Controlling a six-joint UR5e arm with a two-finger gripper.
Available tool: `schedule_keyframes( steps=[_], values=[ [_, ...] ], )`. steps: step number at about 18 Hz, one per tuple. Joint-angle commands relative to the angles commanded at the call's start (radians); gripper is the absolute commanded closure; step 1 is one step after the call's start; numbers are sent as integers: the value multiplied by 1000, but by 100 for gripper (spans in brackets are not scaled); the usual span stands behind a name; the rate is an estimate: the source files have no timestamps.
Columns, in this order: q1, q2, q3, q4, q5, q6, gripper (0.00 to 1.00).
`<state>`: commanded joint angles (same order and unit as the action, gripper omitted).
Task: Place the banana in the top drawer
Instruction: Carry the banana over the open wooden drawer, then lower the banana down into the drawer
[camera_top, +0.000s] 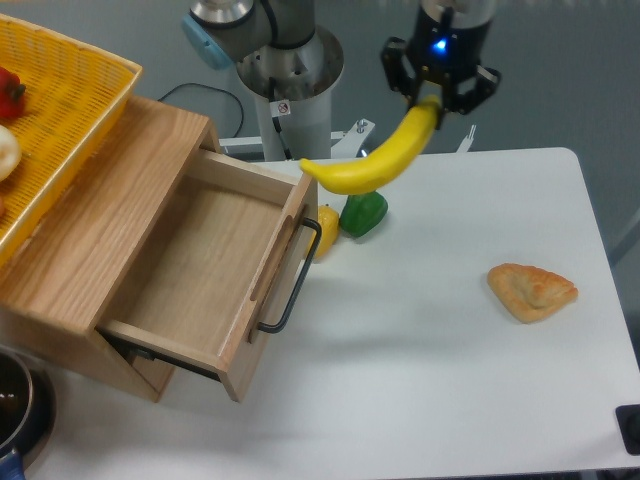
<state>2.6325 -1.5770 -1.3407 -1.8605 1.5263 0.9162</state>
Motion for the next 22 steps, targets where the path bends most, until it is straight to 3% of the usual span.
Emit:
schedule_keyframes(
  steps=[5, 10, 17, 22],
  values=[
    [-87, 2, -32, -9, -41, -158, 83],
    [-123, -11, -37, -8, -98, -308, 83],
    [-210, -29, -63, 9, -115, -430, 80],
    [-229, -51, -75, 7, -117, -480, 80]
  ],
)
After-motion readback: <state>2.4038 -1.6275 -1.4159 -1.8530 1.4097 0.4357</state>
